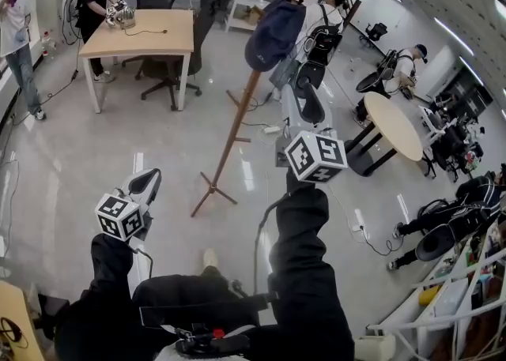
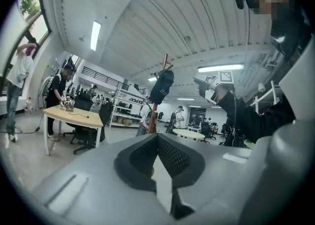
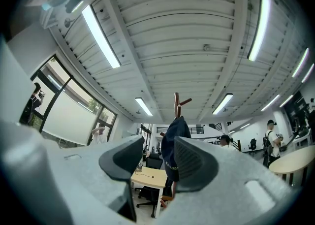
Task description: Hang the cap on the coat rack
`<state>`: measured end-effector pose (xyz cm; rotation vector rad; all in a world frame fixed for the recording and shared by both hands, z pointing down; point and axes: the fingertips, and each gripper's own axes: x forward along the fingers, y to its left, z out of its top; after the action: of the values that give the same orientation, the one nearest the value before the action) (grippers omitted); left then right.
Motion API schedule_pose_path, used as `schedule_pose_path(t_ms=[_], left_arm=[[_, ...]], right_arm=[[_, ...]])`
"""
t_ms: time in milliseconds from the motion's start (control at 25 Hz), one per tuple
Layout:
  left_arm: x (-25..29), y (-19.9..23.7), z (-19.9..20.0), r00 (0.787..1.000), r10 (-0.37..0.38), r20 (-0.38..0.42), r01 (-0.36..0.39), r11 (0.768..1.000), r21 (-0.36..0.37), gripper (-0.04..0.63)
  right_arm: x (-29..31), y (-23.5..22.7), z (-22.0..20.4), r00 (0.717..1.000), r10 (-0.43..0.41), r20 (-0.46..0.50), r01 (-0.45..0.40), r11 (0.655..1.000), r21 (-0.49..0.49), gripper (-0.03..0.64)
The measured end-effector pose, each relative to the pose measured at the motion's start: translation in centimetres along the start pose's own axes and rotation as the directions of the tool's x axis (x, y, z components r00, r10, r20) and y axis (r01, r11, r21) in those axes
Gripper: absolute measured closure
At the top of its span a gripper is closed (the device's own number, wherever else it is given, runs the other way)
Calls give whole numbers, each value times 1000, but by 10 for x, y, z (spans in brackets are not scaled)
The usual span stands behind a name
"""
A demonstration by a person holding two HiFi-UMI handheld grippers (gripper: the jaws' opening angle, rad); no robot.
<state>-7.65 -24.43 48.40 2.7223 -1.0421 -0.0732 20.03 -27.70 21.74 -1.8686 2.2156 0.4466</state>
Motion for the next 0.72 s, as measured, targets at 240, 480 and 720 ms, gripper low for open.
schedule_pose_path(t_ms=[240, 480, 720], left_arm=[[-15, -9, 0, 1000, -26, -2, 26, 1000, 10, 592], [-25, -7, 4, 999, -40, 4, 40, 999, 21, 592], [-30, -8, 9, 998, -57, 4, 57, 998, 30, 592]], right_arm=[[-27, 15, -5, 1000, -12, -27, 12, 1000, -7, 426], [-42, 33, -27, 997, -9, -80, 9, 1000, -2, 453], [-62, 46, -48, 994, -29, -105, 31, 999, 18, 499]])
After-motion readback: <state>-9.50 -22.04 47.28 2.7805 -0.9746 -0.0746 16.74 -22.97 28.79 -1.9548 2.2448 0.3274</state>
